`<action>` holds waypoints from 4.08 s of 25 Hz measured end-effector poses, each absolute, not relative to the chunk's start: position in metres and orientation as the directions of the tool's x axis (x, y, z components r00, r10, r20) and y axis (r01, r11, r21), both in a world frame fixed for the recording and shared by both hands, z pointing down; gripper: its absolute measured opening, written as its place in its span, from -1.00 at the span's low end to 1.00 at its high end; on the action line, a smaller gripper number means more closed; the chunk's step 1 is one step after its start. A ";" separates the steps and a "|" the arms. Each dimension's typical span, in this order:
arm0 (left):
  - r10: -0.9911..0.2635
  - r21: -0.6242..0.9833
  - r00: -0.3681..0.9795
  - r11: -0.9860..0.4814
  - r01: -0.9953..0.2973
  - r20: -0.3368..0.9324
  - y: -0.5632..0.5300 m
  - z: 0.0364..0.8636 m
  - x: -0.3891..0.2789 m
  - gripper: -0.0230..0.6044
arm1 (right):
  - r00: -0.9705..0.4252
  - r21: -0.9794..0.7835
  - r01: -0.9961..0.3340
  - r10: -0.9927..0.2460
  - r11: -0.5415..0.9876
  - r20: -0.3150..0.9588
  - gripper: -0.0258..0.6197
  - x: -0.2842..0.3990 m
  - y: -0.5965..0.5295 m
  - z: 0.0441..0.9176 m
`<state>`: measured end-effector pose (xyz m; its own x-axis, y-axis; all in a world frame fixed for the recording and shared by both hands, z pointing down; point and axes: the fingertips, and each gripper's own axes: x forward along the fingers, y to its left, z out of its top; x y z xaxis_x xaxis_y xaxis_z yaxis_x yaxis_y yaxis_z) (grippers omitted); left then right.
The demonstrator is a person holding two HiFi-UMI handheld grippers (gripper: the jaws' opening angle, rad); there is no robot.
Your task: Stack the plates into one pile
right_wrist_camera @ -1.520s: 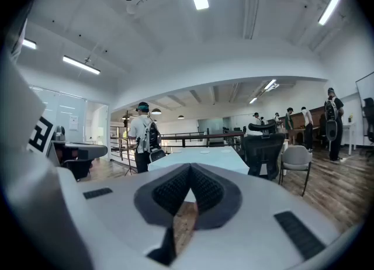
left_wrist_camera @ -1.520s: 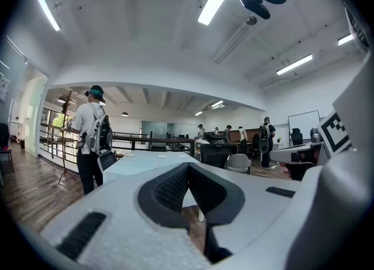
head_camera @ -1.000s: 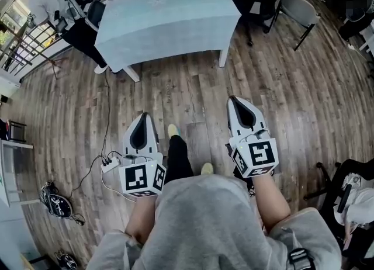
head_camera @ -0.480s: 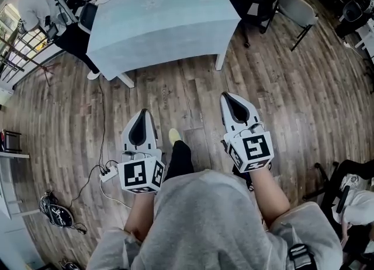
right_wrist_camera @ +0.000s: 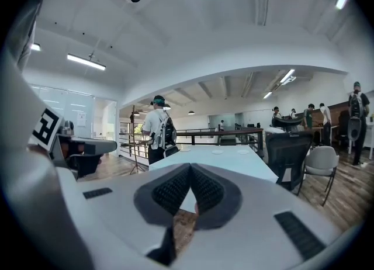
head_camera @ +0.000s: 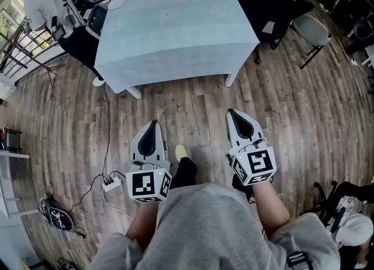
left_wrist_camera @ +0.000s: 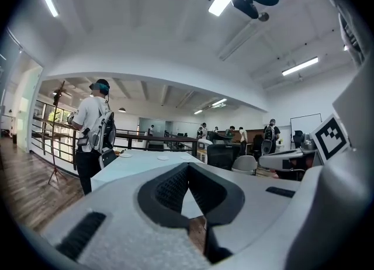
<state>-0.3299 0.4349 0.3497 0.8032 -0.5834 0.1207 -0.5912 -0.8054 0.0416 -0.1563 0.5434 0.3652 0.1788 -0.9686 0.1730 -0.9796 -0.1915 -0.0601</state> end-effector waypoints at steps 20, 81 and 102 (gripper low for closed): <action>-0.515 0.090 0.849 -0.846 -0.526 0.120 0.270 0.360 -0.315 -0.88 | 0.187 0.043 -0.982 -0.967 -0.182 0.174 -0.84 -0.164 0.373 0.361; -0.533 0.037 0.818 -0.833 -0.552 0.214 0.042 0.388 -0.163 -0.88 | 0.189 0.067 -0.982 -0.954 -0.178 0.235 -0.84 0.021 0.158 0.395; -0.588 -0.020 0.781 -0.802 -0.597 0.210 -0.049 0.370 -0.089 -0.88 | 0.140 0.032 -0.990 -0.971 -0.137 0.192 -0.84 0.105 0.061 0.384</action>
<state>-0.0894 -0.0495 0.3697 0.7814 -0.5877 0.2100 -0.5974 -0.8017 -0.0204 0.1053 0.0614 0.3840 0.1401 -0.9714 0.1918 -0.9901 -0.1365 0.0318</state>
